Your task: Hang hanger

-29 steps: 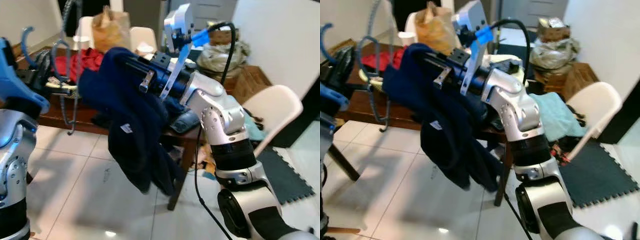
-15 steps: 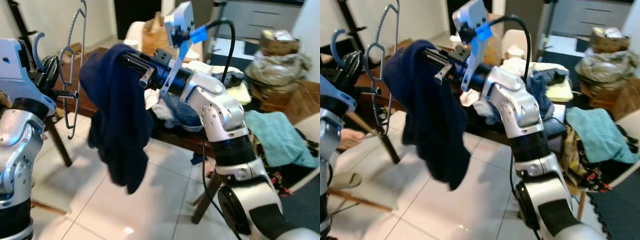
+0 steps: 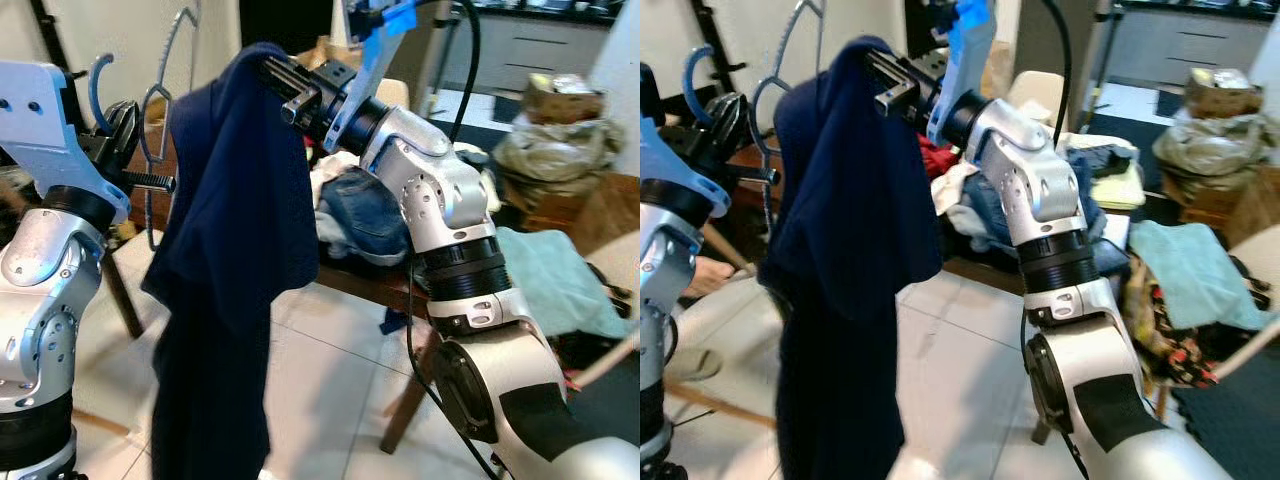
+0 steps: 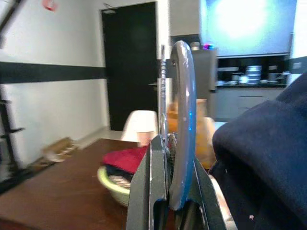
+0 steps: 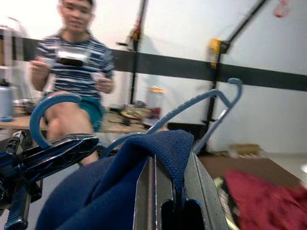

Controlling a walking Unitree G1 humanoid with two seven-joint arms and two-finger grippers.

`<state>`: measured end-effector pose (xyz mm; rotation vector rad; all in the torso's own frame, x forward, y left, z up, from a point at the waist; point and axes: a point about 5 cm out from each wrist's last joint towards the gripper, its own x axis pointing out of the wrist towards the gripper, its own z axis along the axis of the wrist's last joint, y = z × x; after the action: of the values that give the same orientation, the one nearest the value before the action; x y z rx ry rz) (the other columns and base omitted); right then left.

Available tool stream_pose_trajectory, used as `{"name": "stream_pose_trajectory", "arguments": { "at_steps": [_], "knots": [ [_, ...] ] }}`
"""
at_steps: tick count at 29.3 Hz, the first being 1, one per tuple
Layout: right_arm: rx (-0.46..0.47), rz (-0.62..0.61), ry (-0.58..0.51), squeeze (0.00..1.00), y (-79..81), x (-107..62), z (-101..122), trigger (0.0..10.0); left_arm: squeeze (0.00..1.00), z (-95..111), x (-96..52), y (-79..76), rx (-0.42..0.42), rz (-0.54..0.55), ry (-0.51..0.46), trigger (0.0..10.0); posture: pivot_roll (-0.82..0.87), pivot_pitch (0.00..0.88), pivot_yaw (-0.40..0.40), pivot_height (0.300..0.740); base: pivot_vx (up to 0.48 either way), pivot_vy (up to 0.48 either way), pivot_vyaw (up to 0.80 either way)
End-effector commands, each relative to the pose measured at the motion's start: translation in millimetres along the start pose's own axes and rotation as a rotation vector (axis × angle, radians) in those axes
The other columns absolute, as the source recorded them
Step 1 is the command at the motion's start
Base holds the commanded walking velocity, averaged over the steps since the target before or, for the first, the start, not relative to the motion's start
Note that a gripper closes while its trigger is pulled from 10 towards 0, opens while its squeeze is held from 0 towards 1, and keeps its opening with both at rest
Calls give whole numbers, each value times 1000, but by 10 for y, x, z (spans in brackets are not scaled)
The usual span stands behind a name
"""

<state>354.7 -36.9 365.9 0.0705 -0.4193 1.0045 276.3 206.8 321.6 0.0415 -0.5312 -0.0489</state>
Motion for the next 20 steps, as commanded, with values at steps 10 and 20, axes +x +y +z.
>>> {"name": "stream_pose_trajectory", "arguments": {
  "at_steps": [10,20],
  "knots": [
    [17,14,-50,0,33,1,79,10000,0,-15,20,-65,44,-1,19,10000,36,0,-44,736,0,0,-744],
    [-1,105,-15,0,203,-40,-78,10000,0,-96,-8,-34,116,34,66,10000,32,0,-39,736,0,0,-52]
  ]
}}
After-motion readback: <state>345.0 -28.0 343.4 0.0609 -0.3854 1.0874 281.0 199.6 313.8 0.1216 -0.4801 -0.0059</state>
